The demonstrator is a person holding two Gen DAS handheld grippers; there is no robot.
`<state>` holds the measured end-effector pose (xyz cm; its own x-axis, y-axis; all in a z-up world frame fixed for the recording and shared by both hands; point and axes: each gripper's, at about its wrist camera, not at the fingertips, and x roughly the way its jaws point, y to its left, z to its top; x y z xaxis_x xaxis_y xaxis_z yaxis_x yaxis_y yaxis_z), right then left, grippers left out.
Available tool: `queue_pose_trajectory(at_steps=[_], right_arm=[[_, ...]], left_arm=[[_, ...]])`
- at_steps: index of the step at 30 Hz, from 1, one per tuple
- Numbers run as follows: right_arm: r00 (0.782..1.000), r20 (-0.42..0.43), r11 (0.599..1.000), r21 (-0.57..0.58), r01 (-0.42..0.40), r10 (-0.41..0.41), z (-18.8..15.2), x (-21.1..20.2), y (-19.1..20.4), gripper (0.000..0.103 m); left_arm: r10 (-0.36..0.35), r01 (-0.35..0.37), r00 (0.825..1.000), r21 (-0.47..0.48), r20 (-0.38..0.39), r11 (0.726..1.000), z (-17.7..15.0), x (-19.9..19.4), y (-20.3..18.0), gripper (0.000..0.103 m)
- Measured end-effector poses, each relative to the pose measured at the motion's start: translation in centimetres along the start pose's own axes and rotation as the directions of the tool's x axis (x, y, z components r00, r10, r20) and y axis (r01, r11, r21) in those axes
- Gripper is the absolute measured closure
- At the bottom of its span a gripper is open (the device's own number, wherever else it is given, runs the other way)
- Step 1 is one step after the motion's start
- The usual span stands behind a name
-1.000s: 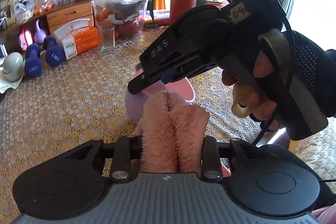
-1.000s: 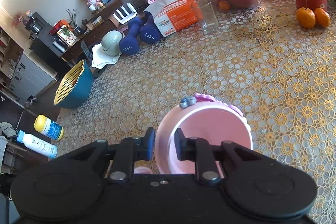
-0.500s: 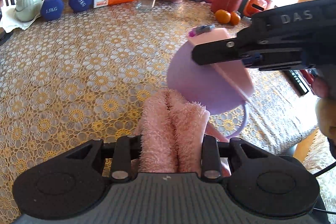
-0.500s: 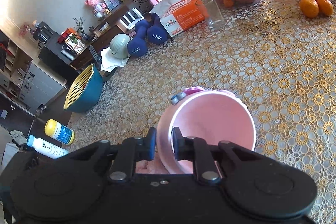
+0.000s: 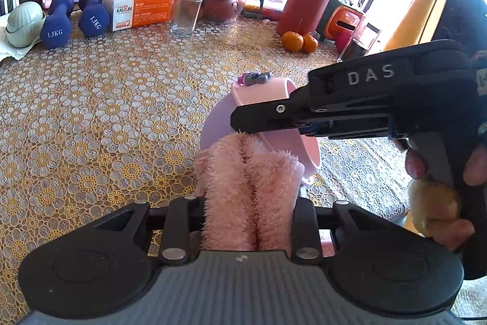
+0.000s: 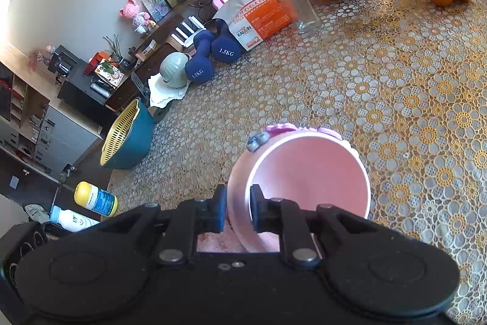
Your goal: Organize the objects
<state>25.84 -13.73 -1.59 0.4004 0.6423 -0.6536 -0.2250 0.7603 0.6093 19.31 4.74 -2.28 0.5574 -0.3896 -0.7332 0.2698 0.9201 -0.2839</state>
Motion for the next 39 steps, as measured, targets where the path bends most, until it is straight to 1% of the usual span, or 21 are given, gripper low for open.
queue_pose_trajectory(at_steps=[3,9,12,14,16,17,18,23,26,30,32,34,35,37,39], right_arm=[[1.000,0.009,1.000,0.012,-0.006,0.006,-0.1,-0.2,-0.4,0.088],[1.000,0.004,1.000,0.024,-0.008,0.008,0.1,-0.4,-0.7,0.088],[1.000,-0.014,1.000,0.014,0.000,0.000,0.5,-0.2,-0.4,0.085],[1.000,-0.024,1.000,-0.015,0.015,-0.015,0.9,-0.2,0.1,0.077],[0.999,-0.039,0.999,-0.035,0.024,-0.025,1.3,-0.3,0.5,0.075],[0.999,-0.045,0.999,-0.036,0.017,-0.019,1.4,-0.4,0.6,0.070],[0.999,-0.051,0.999,-0.035,0.010,-0.012,1.5,-0.4,0.6,0.068],[0.998,-0.058,0.998,-0.057,0.013,-0.016,1.6,-1.1,1.1,0.064],[0.998,-0.064,0.995,-0.096,-0.001,-0.005,1.5,-2.2,1.4,0.063],[0.999,-0.053,0.979,-0.202,-0.009,-0.002,1.1,-4.1,1.3,0.062],[0.999,-0.052,0.956,-0.292,-0.014,-0.002,0.6,-5.1,1.1,0.062],[0.999,-0.050,0.918,-0.396,-0.001,-0.021,-0.1,-5.9,1.1,0.062],[0.998,-0.058,0.892,-0.453,0.003,-0.033,-0.5,-6.2,1.2,0.062],[0.995,-0.078,0.821,-0.572,0.009,-0.065,-1.7,-6.6,1.4,0.062],[0.991,-0.099,0.764,-0.645,0.008,-0.094,-2.8,-6.3,1.4,0.066]], left_arm=[[0.033,-0.033,0.999,-0.003,-0.018,0.999,0.0,0.8,0.5,0.072],[0.075,-0.075,0.996,-0.005,-0.042,0.997,0.2,2.0,1.3,0.073],[0.087,-0.088,0.995,-0.015,-0.047,0.996,0.4,2.4,1.7,0.073],[0.091,-0.092,0.995,-0.019,-0.048,0.996,0.6,2.5,2.0,0.073],[0.093,-0.094,0.994,-0.019,-0.050,0.995,0.7,2.6,2.2,0.073],[0.094,-0.095,0.994,-0.019,-0.050,0.995,0.7,2.6,2.2,0.073],[0.095,-0.096,0.994,-0.017,-0.049,0.995,0.8,2.6,2.3,0.073],[0.101,-0.103,0.994,-0.025,-0.046,0.994,0.9,2.3,2.9,0.073],[0.104,-0.106,0.994,-0.033,-0.045,0.994,1.0,2.1,3.3,0.073],[0.111,-0.112,0.993,-0.034,-0.046,0.993,1.0,2.2,3.4,0.073],[0.114,-0.115,0.992,-0.028,-0.048,0.993,1.1,2.3,3.3,0.073],[0.117,-0.118,0.992,-0.023,-0.049,0.993,1.1,2.3,3.2,0.073],[0.119,-0.120,0.992,-0.022,-0.050,0.993,1.1,2.4,3.1,0.073],[0.120,-0.122,0.991,-0.022,-0.053,0.992,1.1,2.5,3.1,0.073],[0.125,-0.127,0.991,-0.016,-0.055,0.992,1.1,2.6,2.9,0.073]])
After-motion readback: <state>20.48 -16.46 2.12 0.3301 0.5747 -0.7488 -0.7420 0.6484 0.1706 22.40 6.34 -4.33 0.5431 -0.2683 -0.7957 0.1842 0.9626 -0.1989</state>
